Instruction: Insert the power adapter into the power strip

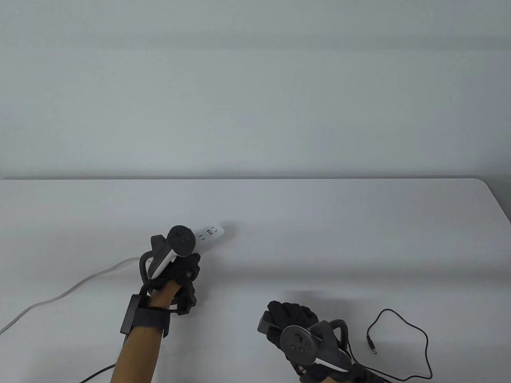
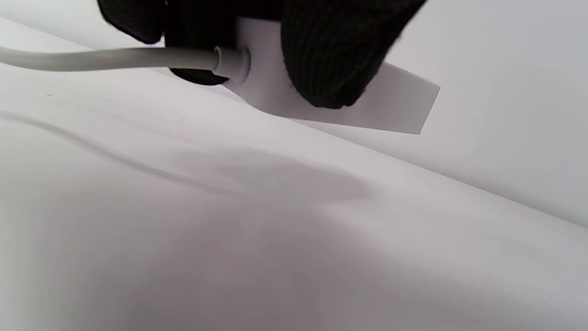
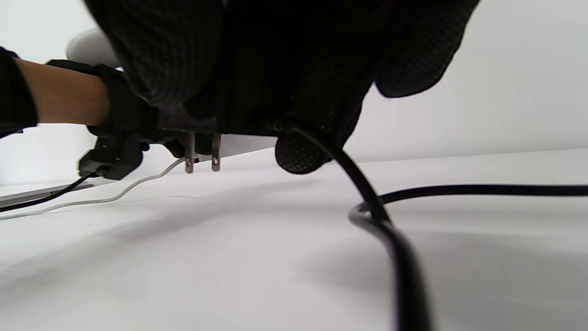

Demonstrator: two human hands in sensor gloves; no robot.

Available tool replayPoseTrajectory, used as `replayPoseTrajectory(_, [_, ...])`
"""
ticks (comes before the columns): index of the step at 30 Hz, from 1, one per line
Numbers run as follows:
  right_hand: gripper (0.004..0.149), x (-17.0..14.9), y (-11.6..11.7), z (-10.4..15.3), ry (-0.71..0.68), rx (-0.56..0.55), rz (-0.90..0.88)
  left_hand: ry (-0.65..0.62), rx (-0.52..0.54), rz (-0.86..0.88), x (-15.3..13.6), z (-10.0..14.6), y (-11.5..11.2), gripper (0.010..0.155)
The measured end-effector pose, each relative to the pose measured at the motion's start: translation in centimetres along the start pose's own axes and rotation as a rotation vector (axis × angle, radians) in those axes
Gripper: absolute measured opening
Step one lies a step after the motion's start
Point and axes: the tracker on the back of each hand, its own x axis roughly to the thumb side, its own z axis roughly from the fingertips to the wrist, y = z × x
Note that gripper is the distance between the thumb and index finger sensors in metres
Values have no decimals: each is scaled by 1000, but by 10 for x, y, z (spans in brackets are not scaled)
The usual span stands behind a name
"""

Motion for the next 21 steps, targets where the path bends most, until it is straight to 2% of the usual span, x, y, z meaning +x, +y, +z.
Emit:
replayPoseTrajectory(9, [67, -3, -2, 0, 1, -11, -10, -93, -69, 31, 22, 57, -15, 76])
replayPoseTrajectory(21, [67, -2, -2, 1, -14, -16, -23, -216, -196, -5, 48, 104, -55, 76])
